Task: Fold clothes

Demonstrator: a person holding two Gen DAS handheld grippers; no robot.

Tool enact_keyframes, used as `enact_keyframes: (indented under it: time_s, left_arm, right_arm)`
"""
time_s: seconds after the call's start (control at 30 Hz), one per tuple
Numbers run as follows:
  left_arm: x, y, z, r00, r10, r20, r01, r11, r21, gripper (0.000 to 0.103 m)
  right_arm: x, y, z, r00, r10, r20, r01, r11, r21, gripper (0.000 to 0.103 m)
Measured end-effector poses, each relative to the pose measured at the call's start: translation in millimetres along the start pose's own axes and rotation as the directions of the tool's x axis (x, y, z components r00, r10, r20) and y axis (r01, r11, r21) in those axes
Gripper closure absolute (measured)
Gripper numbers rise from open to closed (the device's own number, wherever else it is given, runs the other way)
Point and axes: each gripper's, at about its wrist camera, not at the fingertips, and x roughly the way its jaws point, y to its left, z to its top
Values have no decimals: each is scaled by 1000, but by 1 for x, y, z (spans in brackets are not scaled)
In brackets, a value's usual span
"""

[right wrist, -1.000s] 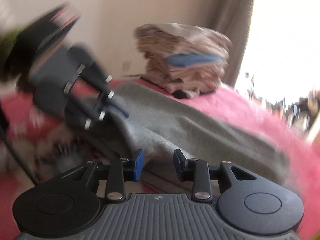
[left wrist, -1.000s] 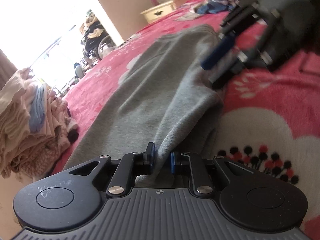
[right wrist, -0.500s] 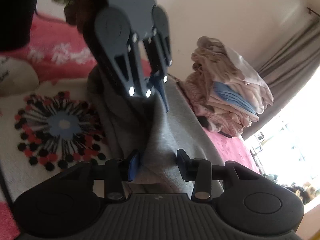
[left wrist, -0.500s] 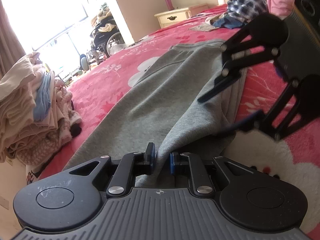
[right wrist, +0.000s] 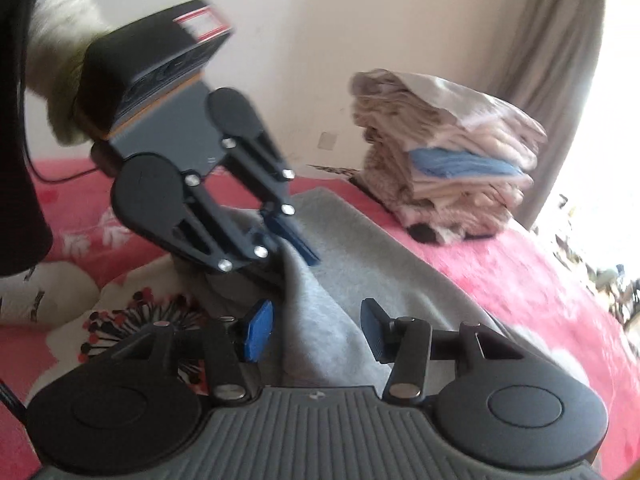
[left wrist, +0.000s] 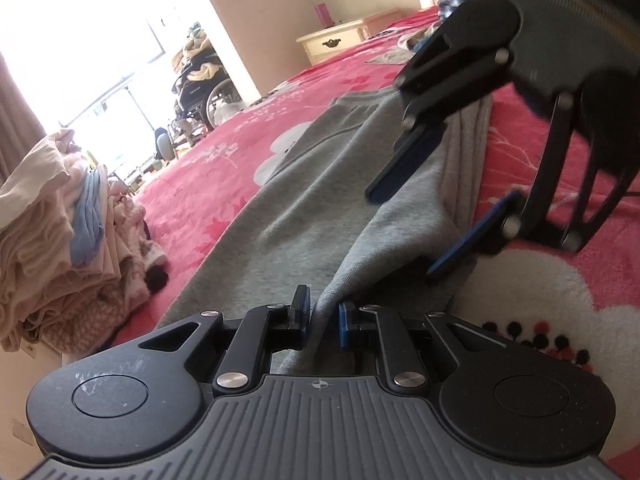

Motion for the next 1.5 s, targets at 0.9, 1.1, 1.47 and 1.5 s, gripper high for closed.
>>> enact_keyframes:
  time_s: [0.9,1.1,1.47,1.5]
  left_arm:
    - [-2,-6,-1,999,-32,-3,32,998,47,87]
    - [-11,2,-1,989,-137,-61,137,991,-4,72]
    - [0,63,15,949,-315,21,300,881,-366,55]
    - [8,59,16,947,-322,2,304,891,-337,55]
  right_arm:
    - [31,28,-26,963,-261,-73,252,961,-111,92]
    - [33,45,-31,933,-355,-61,338,922,-192,92]
    - [31,65,-48,904,-426,25,400,827,-394,92]
    - [31,66,-48,903,-429,29,403,821,-403,92]
